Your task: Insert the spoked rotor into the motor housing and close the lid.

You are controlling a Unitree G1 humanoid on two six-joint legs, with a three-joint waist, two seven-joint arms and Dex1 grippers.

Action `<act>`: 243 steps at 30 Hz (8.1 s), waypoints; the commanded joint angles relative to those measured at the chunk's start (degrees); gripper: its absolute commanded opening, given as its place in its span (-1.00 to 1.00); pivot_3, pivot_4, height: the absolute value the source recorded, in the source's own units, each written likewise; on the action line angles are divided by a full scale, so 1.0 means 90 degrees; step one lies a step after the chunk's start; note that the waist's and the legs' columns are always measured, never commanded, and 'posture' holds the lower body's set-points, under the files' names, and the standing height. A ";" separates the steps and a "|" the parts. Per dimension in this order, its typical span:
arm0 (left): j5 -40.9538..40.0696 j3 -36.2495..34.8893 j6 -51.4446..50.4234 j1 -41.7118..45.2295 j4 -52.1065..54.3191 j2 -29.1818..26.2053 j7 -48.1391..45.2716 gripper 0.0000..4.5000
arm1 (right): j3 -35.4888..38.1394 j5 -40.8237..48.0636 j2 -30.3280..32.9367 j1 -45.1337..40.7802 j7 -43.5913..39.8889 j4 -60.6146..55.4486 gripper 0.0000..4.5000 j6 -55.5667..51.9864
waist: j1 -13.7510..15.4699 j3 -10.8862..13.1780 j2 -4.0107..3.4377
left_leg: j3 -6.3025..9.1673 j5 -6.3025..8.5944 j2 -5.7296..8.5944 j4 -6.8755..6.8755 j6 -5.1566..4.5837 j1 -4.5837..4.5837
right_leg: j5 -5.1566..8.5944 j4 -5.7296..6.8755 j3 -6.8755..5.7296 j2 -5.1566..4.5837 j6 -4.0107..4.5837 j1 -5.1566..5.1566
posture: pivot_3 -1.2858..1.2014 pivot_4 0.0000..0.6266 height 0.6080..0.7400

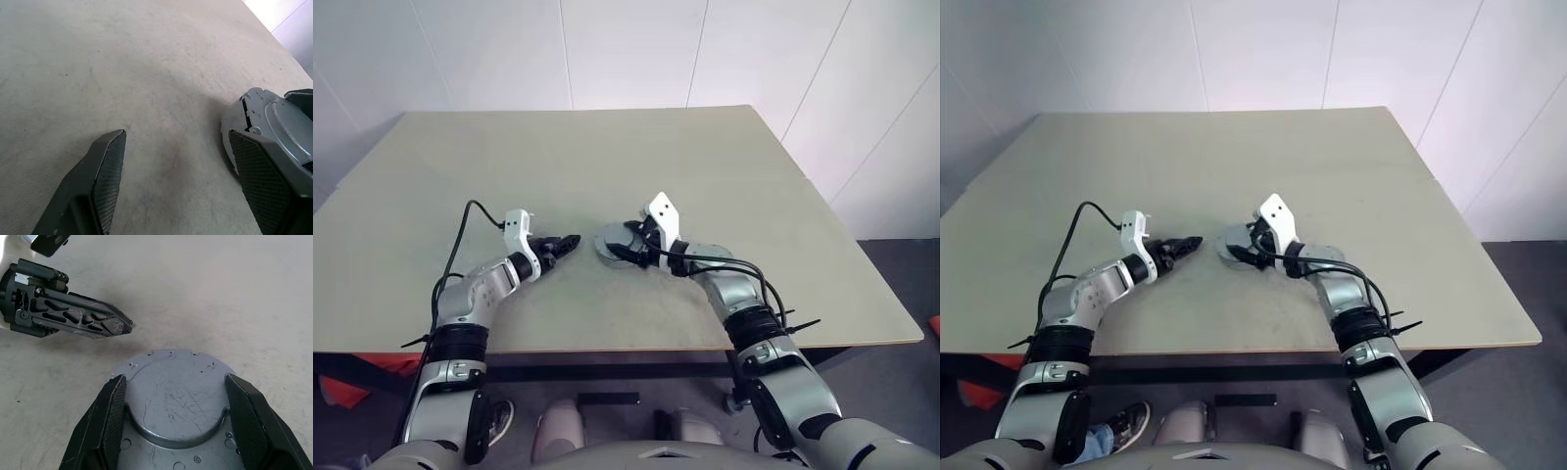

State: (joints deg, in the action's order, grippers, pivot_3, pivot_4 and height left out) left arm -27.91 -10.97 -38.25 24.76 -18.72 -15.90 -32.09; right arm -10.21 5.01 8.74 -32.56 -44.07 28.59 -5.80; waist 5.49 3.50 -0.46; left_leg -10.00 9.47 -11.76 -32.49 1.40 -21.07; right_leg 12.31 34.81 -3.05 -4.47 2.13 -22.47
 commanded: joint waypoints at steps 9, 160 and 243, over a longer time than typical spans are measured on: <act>-0.0002 -0.0037 -0.0043 0.0018 0.0079 -0.0104 -0.0025 0.58 | -0.0334 -0.0373 0.0135 0.0108 -0.0122 0.0286 0.36 0.0430 | -0.0004 -0.0001 0.0000 | 0.0000 0.0000 0.0000 0.0001 0.0000 0.0008 | 0.0000 0.0000 0.0000 0.0000 0.0000 0.0007 | 0.03 -1.00 1.00; -0.0608 -0.0023 -0.1750 0.0972 -0.0656 0.0786 0.0061 -0.62 | 0.2784 0.3136 -0.0910 -0.0351 0.2582 -0.0400 -0.03 -0.5612 | 0.0047 -0.0047 -0.0019 | 0.0021 -0.0002 0.0097 0.0170 0.0003 0.0116 | 0.0075 -0.0165 0.0000 -0.0086 -0.0131 0.0146 | 0.03 -1.00 1.00; -0.3375 -0.2066 -0.1804 0.2242 -0.2584 0.1287 0.0082 0.99 | 0.4728 0.6142 -0.1298 -0.1904 0.4448 -0.0805 -0.03 -0.6512 | 0.0141 0.0001 0.0035 | 0.0010 -0.0005 0.0090 0.0016 0.0006 -0.0106 | 0.0017 0.0000 -0.0008 -0.0073 -0.0102 -0.0060 | 0.03 -1.00 1.00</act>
State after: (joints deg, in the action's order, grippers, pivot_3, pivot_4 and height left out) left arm -58.80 -29.94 -55.32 43.11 -41.76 -3.88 -29.49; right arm 32.70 56.68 -2.58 -48.37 -2.49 25.67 -64.48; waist 6.76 3.51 -0.14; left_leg -9.91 9.42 -10.95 -32.35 1.45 -22.03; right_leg 12.46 34.82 -3.12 -5.13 1.22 -23.01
